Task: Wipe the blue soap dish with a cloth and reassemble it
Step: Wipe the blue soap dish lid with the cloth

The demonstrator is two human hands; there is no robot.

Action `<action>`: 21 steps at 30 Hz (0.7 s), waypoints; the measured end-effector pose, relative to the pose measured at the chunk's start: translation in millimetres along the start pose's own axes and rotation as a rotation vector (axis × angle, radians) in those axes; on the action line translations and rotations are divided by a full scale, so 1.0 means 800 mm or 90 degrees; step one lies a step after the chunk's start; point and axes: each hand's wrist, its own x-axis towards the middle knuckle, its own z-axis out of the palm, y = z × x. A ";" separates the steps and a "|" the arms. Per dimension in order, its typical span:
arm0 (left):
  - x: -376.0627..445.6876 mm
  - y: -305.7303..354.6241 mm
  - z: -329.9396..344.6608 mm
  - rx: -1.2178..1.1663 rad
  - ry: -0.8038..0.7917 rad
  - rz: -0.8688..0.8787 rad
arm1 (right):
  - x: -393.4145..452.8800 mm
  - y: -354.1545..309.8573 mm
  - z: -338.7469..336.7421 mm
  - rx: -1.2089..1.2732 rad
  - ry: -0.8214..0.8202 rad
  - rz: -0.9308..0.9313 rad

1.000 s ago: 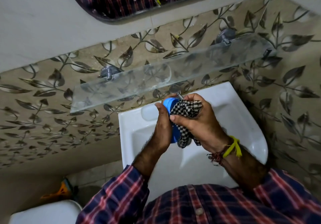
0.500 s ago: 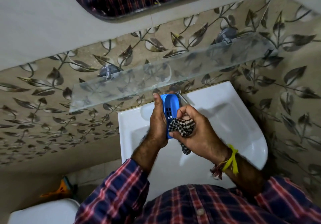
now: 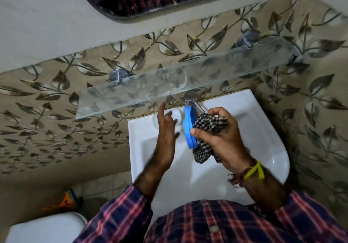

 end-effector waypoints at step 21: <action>-0.006 -0.033 -0.015 0.365 -0.175 0.338 | -0.007 -0.019 -0.007 0.275 -0.083 0.313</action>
